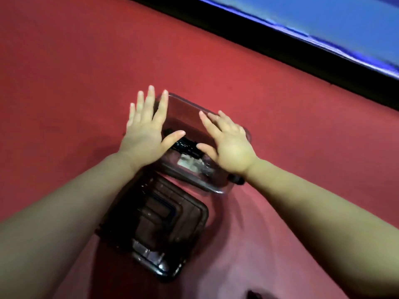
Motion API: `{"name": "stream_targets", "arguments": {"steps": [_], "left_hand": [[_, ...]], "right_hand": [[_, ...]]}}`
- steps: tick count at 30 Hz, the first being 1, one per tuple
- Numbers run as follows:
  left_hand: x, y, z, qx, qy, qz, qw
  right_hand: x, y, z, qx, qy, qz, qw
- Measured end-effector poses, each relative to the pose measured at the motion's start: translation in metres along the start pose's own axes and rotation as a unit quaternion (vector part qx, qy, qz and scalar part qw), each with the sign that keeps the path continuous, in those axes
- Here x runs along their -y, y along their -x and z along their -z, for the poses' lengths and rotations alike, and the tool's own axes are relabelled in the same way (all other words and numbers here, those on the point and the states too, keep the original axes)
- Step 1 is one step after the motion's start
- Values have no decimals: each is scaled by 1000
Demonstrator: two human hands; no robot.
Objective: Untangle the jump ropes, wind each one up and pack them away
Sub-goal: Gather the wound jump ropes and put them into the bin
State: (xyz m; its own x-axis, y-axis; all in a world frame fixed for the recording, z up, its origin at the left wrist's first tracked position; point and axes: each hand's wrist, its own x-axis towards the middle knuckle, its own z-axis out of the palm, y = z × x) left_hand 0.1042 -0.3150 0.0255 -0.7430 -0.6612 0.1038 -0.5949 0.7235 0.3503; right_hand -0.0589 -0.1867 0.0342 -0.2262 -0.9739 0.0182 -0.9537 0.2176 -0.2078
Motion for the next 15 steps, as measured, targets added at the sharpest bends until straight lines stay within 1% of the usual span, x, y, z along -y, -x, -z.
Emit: {"name": "stream_targets", "arguments": {"steps": [2, 3, 5, 7, 9, 10, 12, 15], "left_hand": [[-30, 22, -7, 0, 11, -61, 998], [-47, 33, -13, 7, 17, -92, 996], [-83, 60, -25, 30, 29, -147, 988], [-116, 90, -39, 56, 33, -205, 977], [-144, 121, -56, 74, 20, -268, 960], [-154, 135, -64, 86, 14, -283, 955], [-169, 160, -75, 116, 24, -268, 956], [-177, 187, -83, 172, 54, -206, 962]], "right_hand": [[-13, 47, 16, -78, 19, 37, 996], [-22, 72, 21, -99, 31, 44, 994], [-40, 127, 23, -112, 53, 41, 991], [-55, 181, 18, -103, 73, 34, 991], [-65, 232, 4, -63, 73, 25, 995], [-67, 254, -4, -31, 65, 21, 997], [-69, 287, -21, 48, 61, 47, 996], [-68, 310, -37, 170, 85, 122, 974]]}}
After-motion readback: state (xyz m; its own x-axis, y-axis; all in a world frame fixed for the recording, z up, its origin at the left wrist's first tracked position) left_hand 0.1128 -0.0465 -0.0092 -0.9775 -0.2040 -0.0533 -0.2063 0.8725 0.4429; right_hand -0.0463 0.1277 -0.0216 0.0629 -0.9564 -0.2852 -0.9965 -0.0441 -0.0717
